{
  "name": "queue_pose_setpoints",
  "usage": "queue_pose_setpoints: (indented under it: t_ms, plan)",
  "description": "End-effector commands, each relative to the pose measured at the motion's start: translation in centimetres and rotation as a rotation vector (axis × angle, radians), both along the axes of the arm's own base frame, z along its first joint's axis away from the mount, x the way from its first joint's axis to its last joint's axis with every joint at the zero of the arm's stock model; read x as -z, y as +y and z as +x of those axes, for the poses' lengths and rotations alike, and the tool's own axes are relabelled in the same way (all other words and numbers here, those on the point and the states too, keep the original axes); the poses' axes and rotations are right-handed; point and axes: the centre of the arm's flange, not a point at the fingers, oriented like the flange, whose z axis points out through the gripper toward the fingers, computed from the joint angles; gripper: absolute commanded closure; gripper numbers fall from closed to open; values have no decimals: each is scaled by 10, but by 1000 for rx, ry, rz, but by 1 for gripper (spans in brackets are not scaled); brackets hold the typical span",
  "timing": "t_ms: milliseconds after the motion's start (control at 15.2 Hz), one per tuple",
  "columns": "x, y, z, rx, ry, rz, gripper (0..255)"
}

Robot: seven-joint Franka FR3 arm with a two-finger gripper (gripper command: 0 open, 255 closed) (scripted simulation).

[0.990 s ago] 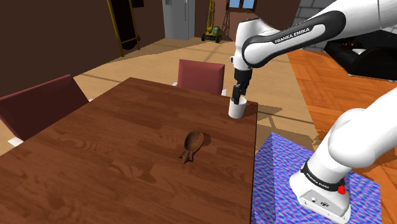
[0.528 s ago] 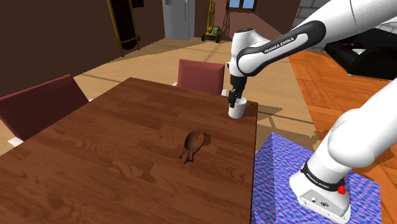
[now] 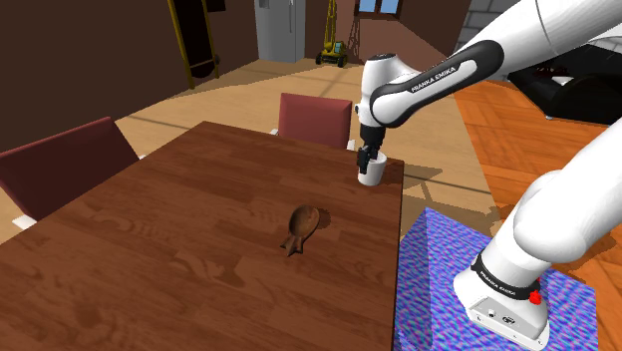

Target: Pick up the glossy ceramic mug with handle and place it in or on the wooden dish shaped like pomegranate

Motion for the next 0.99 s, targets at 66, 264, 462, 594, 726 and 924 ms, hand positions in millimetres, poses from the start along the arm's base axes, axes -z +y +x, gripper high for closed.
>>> queue_pose_setpoints:
  t_ms: [66,264,462,594,726,924]
  plan:
    - [0,0,0,0,0,0,0]
    - [0,0,0,0,0,0,255]
    - [0,0,0,0,0,0,255]
    - [0,0,0,0,0,0,255]
    - [0,0,0,0,0,0,255]
    - [-16,0,0,0,0,0,255]
